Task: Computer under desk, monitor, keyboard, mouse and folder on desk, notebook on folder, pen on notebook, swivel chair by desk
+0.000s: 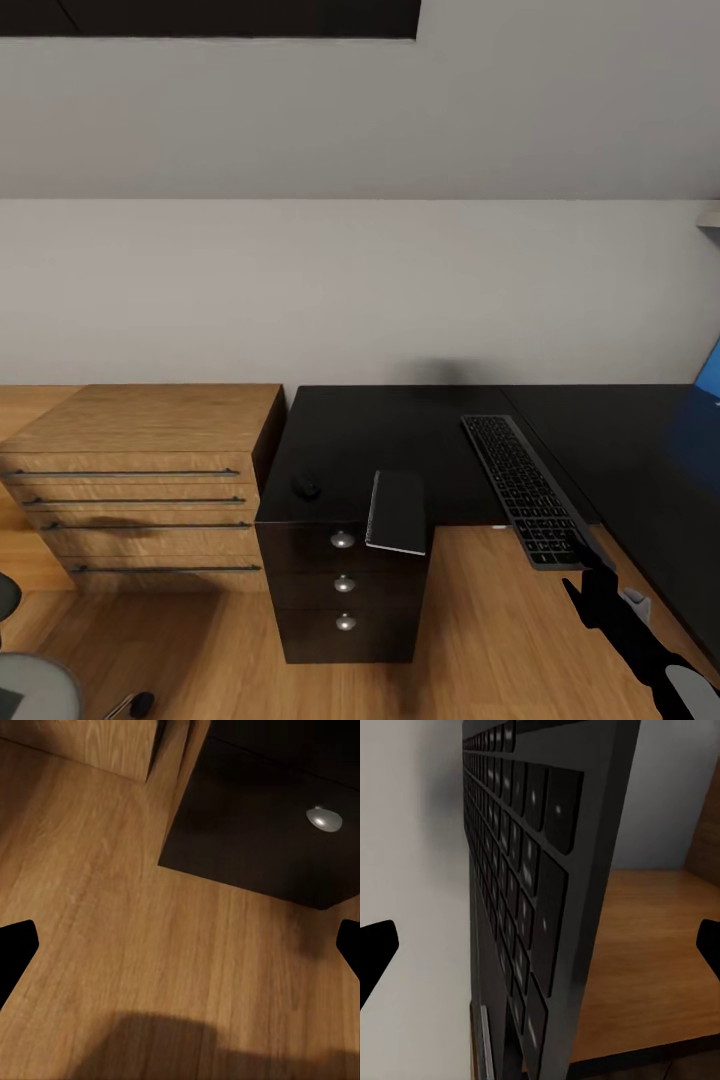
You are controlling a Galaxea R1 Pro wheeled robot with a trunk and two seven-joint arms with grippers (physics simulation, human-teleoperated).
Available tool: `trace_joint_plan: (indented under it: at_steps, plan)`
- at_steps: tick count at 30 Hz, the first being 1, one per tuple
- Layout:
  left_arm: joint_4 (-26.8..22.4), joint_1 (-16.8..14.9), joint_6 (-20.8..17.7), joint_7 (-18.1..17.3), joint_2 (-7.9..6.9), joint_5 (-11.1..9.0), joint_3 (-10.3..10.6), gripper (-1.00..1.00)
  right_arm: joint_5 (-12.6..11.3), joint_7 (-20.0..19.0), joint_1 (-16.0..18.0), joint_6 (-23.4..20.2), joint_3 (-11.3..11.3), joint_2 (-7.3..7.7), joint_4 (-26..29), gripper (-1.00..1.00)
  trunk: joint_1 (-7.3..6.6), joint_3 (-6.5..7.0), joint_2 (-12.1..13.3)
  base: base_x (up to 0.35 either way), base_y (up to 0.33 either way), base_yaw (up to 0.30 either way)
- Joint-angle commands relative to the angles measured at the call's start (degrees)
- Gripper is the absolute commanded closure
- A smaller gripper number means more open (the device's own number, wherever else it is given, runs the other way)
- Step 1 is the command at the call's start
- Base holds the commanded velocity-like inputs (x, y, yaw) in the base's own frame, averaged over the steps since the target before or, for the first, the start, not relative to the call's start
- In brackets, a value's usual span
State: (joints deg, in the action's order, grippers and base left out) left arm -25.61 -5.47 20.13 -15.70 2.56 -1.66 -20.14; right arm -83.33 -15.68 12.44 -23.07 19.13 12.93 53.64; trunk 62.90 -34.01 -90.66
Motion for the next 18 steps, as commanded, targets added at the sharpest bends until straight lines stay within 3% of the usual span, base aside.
trace_joint_plan:
  at_steps: [1,18]
  plan:
    - [0.02,-0.05,0.00,-0.55,0.06,-0.18,-0.43,-1.00,-0.34,-0.08,0.04,-0.40,0.12,-0.01,-0.03,-1.00,0.00,-0.05,-0.03,0.008,0.000,0.000]
    - [0.02,-0.06,-0.01,-0.41,0.00,-0.26,-0.50,-1.00,-0.32,-0.05,0.04,-0.40,0.12,-0.01,-0.03,-1.00,0.00,-0.05,-0.03,0.001,-0.050,0.000]
